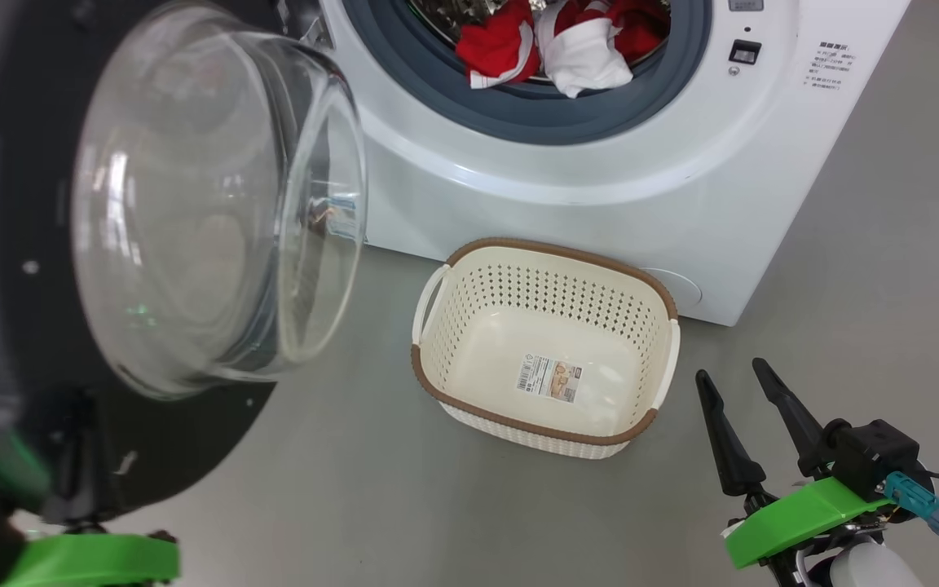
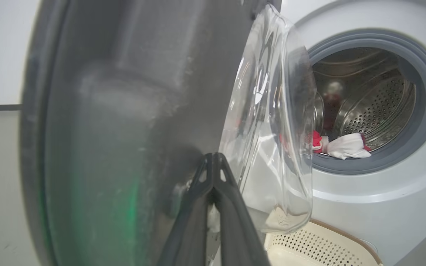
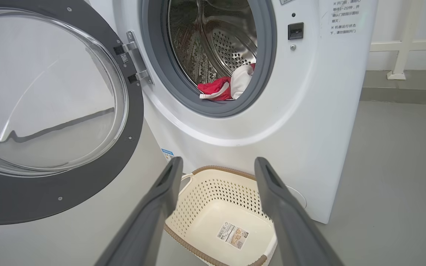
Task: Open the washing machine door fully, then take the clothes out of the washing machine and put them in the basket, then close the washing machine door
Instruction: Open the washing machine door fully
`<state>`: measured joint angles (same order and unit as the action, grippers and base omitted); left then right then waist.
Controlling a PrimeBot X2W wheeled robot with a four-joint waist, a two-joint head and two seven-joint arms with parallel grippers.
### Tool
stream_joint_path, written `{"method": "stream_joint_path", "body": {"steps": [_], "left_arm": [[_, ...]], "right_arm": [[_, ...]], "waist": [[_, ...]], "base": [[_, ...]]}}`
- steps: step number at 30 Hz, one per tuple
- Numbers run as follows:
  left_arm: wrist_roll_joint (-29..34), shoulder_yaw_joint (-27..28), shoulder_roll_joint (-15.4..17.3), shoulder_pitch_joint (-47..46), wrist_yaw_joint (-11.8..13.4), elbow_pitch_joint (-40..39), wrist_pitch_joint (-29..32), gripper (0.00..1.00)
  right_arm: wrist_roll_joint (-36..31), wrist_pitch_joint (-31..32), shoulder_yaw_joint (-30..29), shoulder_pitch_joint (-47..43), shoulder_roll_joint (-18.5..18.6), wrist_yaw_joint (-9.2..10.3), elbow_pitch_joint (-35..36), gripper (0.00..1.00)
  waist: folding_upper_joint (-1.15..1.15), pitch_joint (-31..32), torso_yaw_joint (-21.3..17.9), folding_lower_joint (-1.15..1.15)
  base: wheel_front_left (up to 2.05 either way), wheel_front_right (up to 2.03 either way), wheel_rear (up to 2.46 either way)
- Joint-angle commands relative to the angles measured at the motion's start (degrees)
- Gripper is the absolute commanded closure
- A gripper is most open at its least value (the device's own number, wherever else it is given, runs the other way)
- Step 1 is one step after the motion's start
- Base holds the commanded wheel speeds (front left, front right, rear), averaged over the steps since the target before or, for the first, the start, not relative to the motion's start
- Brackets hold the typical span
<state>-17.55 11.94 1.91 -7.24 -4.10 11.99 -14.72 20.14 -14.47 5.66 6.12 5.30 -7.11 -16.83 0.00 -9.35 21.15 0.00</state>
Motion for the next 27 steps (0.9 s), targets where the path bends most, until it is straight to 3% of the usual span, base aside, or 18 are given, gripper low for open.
{"method": "stream_joint_path", "body": {"steps": [1,11,27], "left_arm": [[0.77,4.17,2.22,-2.23,-0.03,-0.84,-0.28,1.00],[3.46,13.35,4.68,-7.16,-1.75,3.84,-0.28,1.00],[7.62,22.30,10.54,-17.94,-2.89,15.50,-0.28,1.00]], "right_arm": [[-0.31,-0.52,1.42,1.37,0.37,-0.37,1.56,0.00],[-0.49,-0.52,1.26,2.25,0.89,-0.37,1.41,0.00],[-1.39,-0.52,0.81,4.18,1.93,-0.37,1.67,0.00]], "waist": [[0.00,-0.26,-0.11,0.00],[0.00,-1.86,-0.24,0.00],[0.00,-5.46,-0.67,0.00]], "base": [[0.00,0.00,0.00],[0.00,0.00,0.00],[0.00,0.00,0.00]]}}
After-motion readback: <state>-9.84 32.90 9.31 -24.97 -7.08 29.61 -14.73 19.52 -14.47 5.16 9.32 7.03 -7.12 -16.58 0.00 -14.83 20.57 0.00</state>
